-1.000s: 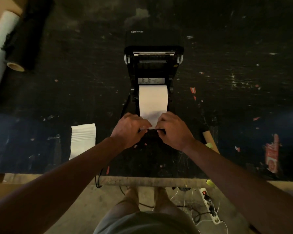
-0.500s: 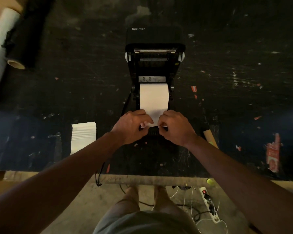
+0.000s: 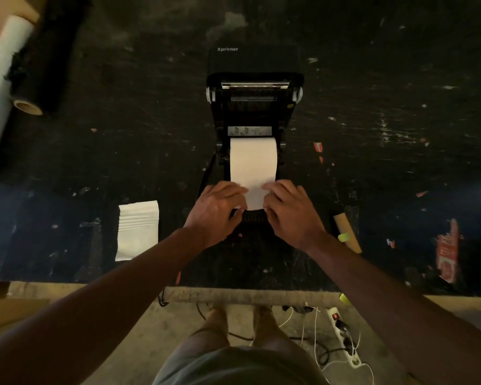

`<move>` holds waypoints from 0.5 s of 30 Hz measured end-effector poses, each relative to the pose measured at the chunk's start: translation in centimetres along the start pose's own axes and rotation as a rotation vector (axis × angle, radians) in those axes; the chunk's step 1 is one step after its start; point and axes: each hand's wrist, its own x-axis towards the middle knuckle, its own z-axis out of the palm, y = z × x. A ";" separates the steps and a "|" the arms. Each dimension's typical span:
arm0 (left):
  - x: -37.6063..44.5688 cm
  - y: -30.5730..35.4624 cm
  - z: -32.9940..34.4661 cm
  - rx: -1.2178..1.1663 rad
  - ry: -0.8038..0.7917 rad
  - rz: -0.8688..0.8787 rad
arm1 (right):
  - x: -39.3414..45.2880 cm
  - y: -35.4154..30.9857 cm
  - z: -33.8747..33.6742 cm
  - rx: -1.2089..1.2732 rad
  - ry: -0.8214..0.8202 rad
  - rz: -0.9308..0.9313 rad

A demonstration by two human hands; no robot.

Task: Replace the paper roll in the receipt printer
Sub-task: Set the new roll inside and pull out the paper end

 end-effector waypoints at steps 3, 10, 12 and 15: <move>-0.7 0.4 0.4 -0.021 -0.035 -0.010 | -0.8 -0.5 0.2 0.051 -0.030 -0.008; -2.3 1.8 0.6 -0.003 -0.086 -0.005 | -2.4 -1.6 0.2 0.108 -0.095 0.021; -2.8 2.0 0.7 0.000 -0.113 -0.004 | -2.9 -1.8 0.1 0.111 -0.112 0.018; -3.6 2.4 0.8 -0.014 -0.133 -0.019 | -3.5 -2.3 -0.1 0.141 -0.114 0.023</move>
